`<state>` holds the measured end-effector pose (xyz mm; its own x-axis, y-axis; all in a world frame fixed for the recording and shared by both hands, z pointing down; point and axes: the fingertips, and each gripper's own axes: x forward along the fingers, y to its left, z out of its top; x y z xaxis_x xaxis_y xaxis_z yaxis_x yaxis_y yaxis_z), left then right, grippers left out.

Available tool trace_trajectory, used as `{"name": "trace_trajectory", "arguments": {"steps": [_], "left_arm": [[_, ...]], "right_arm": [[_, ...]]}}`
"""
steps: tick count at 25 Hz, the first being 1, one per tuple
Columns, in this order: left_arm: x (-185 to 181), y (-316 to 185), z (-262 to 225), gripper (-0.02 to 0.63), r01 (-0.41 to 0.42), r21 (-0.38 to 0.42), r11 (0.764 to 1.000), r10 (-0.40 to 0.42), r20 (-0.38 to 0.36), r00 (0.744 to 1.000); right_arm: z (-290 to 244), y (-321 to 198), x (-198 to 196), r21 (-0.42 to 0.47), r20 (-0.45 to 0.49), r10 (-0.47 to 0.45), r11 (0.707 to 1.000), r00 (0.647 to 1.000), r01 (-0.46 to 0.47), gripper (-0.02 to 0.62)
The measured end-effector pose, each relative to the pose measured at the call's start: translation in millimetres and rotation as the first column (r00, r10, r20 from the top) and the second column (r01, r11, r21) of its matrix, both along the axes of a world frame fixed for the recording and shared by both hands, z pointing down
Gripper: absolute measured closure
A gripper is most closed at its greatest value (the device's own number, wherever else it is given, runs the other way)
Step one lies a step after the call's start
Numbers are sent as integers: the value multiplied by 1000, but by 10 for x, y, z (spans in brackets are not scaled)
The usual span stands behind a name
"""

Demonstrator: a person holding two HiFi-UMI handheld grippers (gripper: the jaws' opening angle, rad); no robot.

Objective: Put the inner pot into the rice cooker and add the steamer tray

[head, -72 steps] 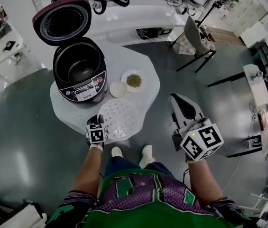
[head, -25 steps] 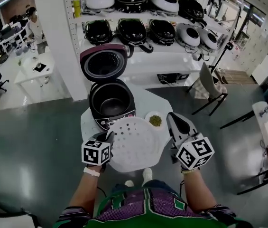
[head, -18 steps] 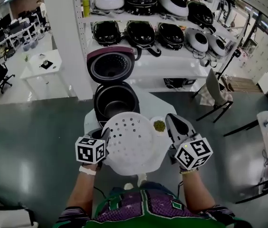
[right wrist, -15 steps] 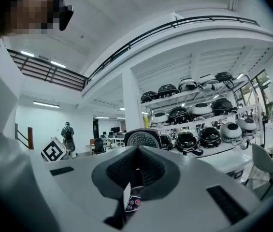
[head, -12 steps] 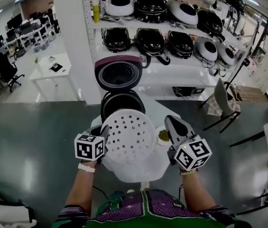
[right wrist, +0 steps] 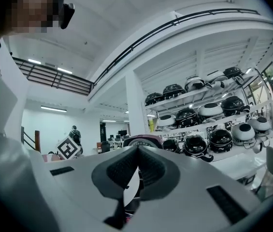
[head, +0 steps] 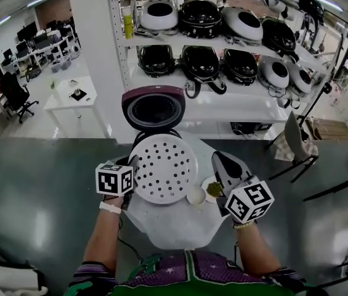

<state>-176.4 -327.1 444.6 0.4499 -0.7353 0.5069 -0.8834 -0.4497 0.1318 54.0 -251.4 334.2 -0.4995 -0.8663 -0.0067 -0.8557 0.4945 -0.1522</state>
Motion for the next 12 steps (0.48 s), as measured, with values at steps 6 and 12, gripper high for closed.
{"name": "trace_trajectory", "arguments": {"steps": [6, 12], "left_arm": [[-62, -378, 171, 581, 46, -33, 998, -46, 5, 999], [-119, -675, 482, 581, 91, -98, 991, -92, -8, 996]], "right_arm": [[89, -199, 78, -24, -4, -10, 1000, 1000, 10, 590], [272, -421, 126, -66, 2, -21, 998, 1000, 22, 589]]}}
